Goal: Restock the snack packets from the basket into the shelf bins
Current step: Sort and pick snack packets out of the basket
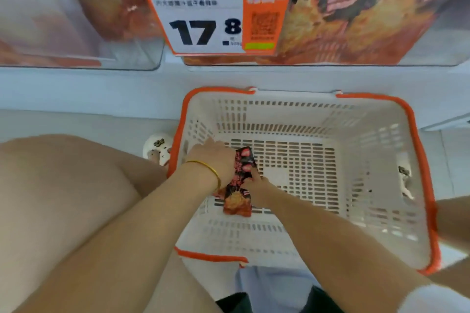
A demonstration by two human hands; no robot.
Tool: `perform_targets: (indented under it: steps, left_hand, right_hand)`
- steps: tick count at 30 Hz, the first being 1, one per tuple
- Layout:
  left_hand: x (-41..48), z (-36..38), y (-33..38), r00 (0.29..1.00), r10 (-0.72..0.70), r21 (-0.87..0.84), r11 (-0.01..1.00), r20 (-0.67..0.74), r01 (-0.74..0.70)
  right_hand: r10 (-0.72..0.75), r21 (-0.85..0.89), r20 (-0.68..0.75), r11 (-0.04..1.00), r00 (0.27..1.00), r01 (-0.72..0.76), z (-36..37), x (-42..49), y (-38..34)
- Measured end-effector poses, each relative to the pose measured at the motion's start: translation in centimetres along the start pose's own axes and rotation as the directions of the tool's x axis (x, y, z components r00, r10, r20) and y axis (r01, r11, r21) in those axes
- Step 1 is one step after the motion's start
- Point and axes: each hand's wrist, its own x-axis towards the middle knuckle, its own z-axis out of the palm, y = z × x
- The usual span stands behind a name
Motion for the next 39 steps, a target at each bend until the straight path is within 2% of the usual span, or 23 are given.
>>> perform_targets:
  steps: [4,5,8,11,15,17,21,25,27,29,30,32,33,34,35,36,37,39]
  left_hand:
    - [0.3,0.5,-0.5,1.000,-0.002,0.015,1.000,0.026,0.002]
    - [0.4,0.6,-0.5,0.999,-0.003,0.017,1.000,0.039,0.002]
    - [0.6,0.8,-0.3,0.997,0.020,-0.004,1.000,0.076,-0.019]
    - [0.8,0.8,0.1,0.995,0.058,-0.075,0.996,0.079,-0.052]
    - [0.0,-0.6,1.4,0.982,0.139,-0.213,0.971,0.131,-0.109]
    - [-1.2,-1.8,2.5,0.973,0.202,-0.295,0.942,0.112,-0.162]
    - [-3.9,-5.6,4.9,0.964,0.217,-0.455,0.850,-0.157,-0.265]
    - [-7.6,-10.9,7.1,0.886,0.225,-0.479,0.774,-0.405,-0.415]
    - [-9.7,-13.9,8.2,0.821,0.244,-0.468,0.723,-0.516,-0.509]
    - [-11.6,-17.1,9.1,0.732,0.239,-0.421,0.687,-0.638,-0.592]
    - [-12.5,-18.5,9.5,0.681,0.225,-0.400,0.666,-0.697,-0.630]
    - [-13.6,-21.0,9.9,0.571,0.125,-0.413,0.567,-0.812,-0.712]
    - [-13.9,-22.4,10.0,0.494,0.042,-0.401,0.526,-0.869,-0.750]
    - [-13.8,-23.1,9.8,0.417,-0.028,-0.368,0.529,-0.908,-0.764]
    - [-13.4,-23.8,9.6,0.350,-0.059,-0.317,0.586,-0.935,-0.746]
    - [-12.9,-24.5,9.4,0.319,-0.051,-0.271,0.664,-0.946,-0.697]
    - [-12.0,-25.0,9.1,0.333,-0.021,-0.239,0.740,-0.943,-0.629]
    - [-10.0,-25.8,8.7,0.419,0.062,-0.164,0.861,-0.906,-0.482]
  right_hand:
    - [0.040,-0.053,0.024,0.998,0.999,-0.039,0.4,1.2,-0.1]
    - [0.041,-0.013,0.012,0.999,0.999,-0.041,0.1,0.9,0.1]
    - [-0.057,0.198,-0.038,0.978,0.998,0.064,-1.7,-0.9,0.5]
    - [-0.186,0.350,-0.090,0.914,0.978,0.206,-3.9,-4.0,1.3]
    - [-0.286,0.374,-0.135,0.872,0.949,0.316,-8.6,-10.6,3.6]
    - [-0.264,0.425,-0.184,0.847,0.947,0.319,-11.3,-14.3,5.1]
    - [-0.164,0.496,-0.382,0.794,0.909,0.352,-14.8,-21.8,7.0]
    - [-0.041,0.547,-0.575,0.724,0.817,0.421,-16.9,-28.6,7.3]
    - [-0.005,0.481,-0.619,0.788,0.785,0.384,-18.8,-31.7,6.9]
    - [-0.008,0.339,-0.661,0.889,0.751,0.308,-21.2,-35.1,6.5]
    - [0.007,0.303,-0.695,0.910,0.719,0.284,-22.5,-37.0,6.3]
    - [0.070,0.284,-0.804,0.917,0.591,0.278,-24.7,-40.4,6.2]
    - [0.111,0.282,-0.860,0.917,0.497,0.283,-25.9,-41.8,6.6]
    - [0.152,0.282,-0.905,0.914,0.398,0.292,-26.8,-42.5,6.8]
    - [0.193,0.280,-0.938,0.913,0.289,0.297,-27.8,-42.9,7.1]
    - [0.233,0.281,-0.954,0.913,0.186,0.296,-28.9,-43.0,7.5]
    - [0.269,0.286,-0.958,0.917,0.100,0.278,-30.0,-42.7,7.8]
    - [0.295,0.291,-0.955,0.949,-0.013,0.119,-32.0,-41.4,8.1]
